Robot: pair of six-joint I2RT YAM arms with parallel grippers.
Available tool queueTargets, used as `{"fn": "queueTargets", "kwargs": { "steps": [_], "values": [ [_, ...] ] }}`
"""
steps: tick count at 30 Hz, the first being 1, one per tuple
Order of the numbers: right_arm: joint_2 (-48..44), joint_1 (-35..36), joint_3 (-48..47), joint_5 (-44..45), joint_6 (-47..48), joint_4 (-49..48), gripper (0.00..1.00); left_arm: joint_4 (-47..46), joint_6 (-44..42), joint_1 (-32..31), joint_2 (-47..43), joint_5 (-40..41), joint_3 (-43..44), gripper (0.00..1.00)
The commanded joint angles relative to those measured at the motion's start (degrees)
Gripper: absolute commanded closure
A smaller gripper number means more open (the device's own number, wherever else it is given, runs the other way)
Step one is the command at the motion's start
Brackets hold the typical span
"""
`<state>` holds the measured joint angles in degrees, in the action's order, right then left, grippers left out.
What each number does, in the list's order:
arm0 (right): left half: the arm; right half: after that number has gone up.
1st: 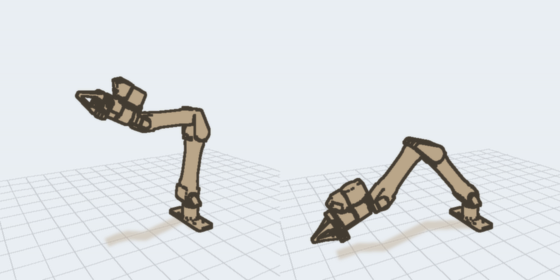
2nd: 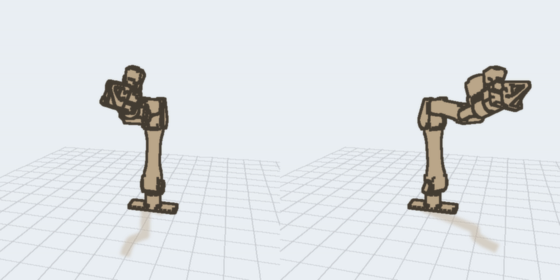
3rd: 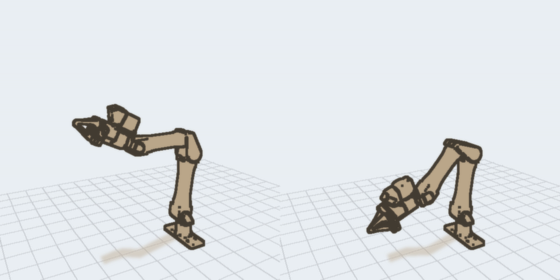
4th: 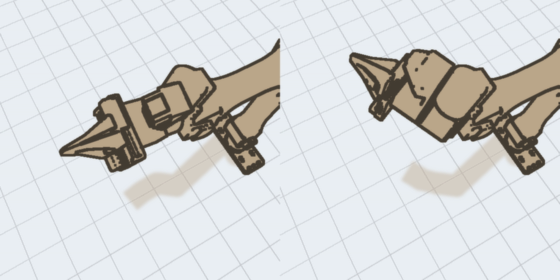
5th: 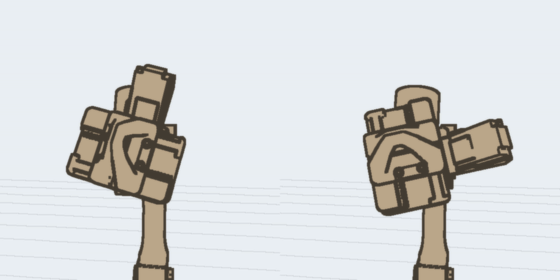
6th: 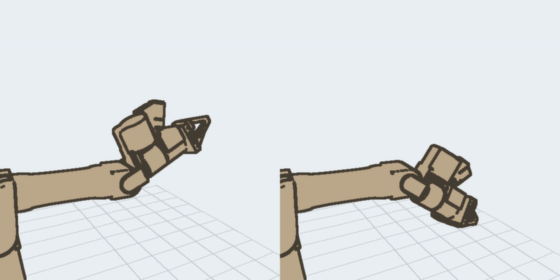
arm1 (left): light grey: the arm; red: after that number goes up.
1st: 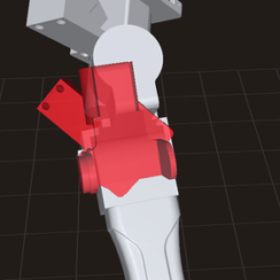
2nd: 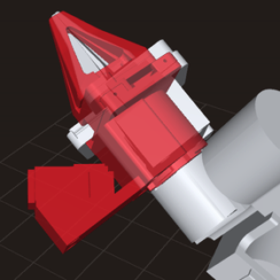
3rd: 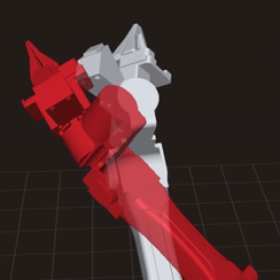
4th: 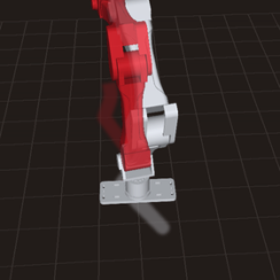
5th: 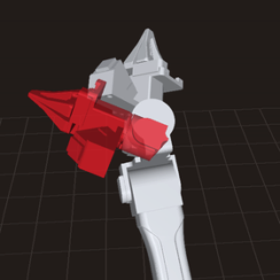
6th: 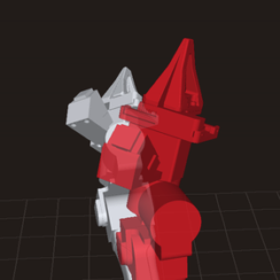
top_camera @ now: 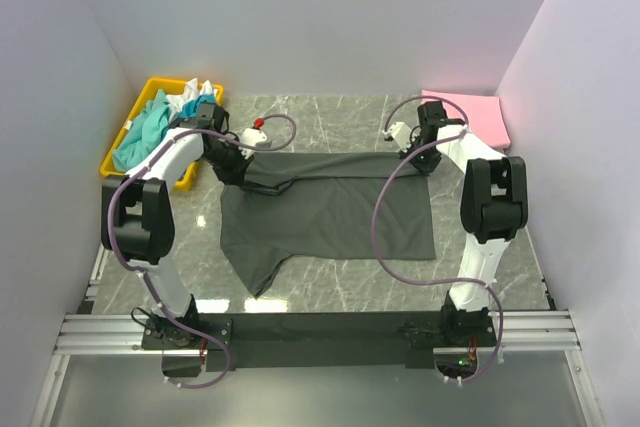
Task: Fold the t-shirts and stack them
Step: Fold the tshirt
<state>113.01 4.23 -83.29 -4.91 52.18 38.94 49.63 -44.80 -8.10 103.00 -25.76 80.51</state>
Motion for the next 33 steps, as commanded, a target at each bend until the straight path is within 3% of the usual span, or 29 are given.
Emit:
{"fn": "queueTargets", "kwargs": {
  "steps": [1, 12, 29, 31, 32, 33],
  "values": [
    [-4.64, -0.19, -0.92, -1.16, 0.46, 1.93, 1.0, 2.05, -0.64, 0.63, -2.89, -2.01, 0.88, 0.99],
    [-6.4, -1.77, 0.75, -2.12, 1.43, 3.86, 1.0, 4.25, -1.43, 0.63, -5.26, -3.51, 0.09, 0.99],
    [-3.5, -0.8, 4.1, -1.16, 1.17, 2.02, 1.0, 1.44, -1.0, -1.83, -5.27, -2.11, -8.09, 0.99],
    [-3.85, -0.71, 4.01, -1.16, 1.34, 3.07, 0.94, 1.52, -0.56, -1.4, -4.83, -1.75, -7.48, 0.85],
    [-4.2, -1.06, 3.75, -1.51, 1.34, 3.42, 0.77, 2.48, -0.29, -0.96, -4.65, -2.1, -6.78, 0.79],
    [-4.55, -1.33, 3.31, -1.94, 1.17, 4.12, 0.68, 3.1, 0.06, 0.87, -4.13, -3.67, -5.73, 0.66]
  ]
}}
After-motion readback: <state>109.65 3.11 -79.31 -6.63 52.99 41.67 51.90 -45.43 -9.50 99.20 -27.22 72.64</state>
